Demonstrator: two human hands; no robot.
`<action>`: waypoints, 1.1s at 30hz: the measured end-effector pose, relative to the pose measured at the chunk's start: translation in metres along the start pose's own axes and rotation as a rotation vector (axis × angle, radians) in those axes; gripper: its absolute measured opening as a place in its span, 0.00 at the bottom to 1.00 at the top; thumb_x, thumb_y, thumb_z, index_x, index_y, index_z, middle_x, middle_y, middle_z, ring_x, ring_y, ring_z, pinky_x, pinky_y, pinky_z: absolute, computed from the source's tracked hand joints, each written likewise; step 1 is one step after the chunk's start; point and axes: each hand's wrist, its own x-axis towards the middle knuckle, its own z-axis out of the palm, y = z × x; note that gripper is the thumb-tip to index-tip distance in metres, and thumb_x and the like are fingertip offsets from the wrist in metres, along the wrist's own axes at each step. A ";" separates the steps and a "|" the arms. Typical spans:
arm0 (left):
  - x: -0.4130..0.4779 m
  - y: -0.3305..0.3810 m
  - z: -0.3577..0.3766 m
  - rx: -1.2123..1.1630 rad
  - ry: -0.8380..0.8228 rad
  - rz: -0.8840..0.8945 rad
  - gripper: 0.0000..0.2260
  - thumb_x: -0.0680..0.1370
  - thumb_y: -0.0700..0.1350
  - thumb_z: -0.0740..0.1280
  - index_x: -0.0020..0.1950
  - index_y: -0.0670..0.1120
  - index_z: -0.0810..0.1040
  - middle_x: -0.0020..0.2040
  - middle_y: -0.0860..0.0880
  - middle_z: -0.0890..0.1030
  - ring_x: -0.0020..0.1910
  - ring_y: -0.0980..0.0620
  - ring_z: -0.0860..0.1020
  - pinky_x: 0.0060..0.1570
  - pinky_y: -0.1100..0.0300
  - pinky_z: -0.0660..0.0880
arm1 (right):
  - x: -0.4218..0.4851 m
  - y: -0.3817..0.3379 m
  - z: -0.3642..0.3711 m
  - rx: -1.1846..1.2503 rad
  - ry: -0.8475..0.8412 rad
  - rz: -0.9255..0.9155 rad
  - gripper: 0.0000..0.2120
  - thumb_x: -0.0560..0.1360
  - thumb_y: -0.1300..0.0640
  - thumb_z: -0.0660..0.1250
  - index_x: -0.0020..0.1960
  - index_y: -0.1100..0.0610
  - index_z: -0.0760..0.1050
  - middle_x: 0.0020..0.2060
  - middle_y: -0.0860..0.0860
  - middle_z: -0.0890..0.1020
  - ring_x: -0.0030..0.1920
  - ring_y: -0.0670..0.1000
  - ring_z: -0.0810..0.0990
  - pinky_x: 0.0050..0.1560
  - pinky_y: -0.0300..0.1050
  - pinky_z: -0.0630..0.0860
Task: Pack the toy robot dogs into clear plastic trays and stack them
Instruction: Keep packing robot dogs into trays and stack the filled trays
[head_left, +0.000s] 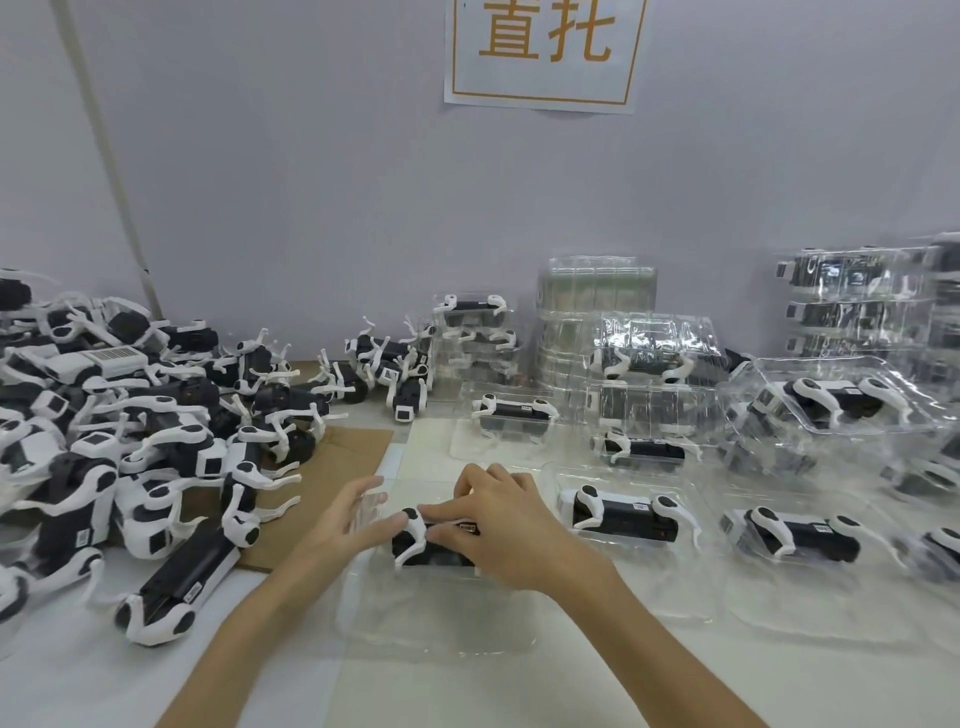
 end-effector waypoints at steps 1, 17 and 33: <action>-0.002 0.000 0.000 -0.008 -0.008 0.003 0.44 0.57 0.66 0.73 0.72 0.57 0.67 0.69 0.55 0.72 0.70 0.55 0.69 0.67 0.56 0.65 | -0.002 -0.001 -0.001 -0.004 0.021 0.003 0.17 0.81 0.39 0.58 0.67 0.38 0.75 0.51 0.43 0.69 0.54 0.46 0.64 0.65 0.48 0.58; 0.019 -0.016 -0.004 -0.075 0.124 -0.032 0.08 0.81 0.54 0.64 0.60 0.61 0.75 0.64 0.55 0.77 0.69 0.53 0.71 0.71 0.54 0.65 | -0.025 -0.033 0.017 -0.189 -0.095 -0.173 0.30 0.84 0.41 0.48 0.81 0.54 0.49 0.81 0.49 0.47 0.80 0.52 0.52 0.76 0.56 0.49; 0.002 0.001 -0.006 -0.087 0.355 0.107 0.07 0.79 0.41 0.68 0.54 0.48 0.84 0.49 0.50 0.86 0.55 0.48 0.81 0.52 0.58 0.75 | -0.028 -0.036 0.029 -0.275 0.044 -0.162 0.28 0.80 0.41 0.59 0.75 0.42 0.52 0.78 0.55 0.59 0.74 0.62 0.62 0.73 0.59 0.54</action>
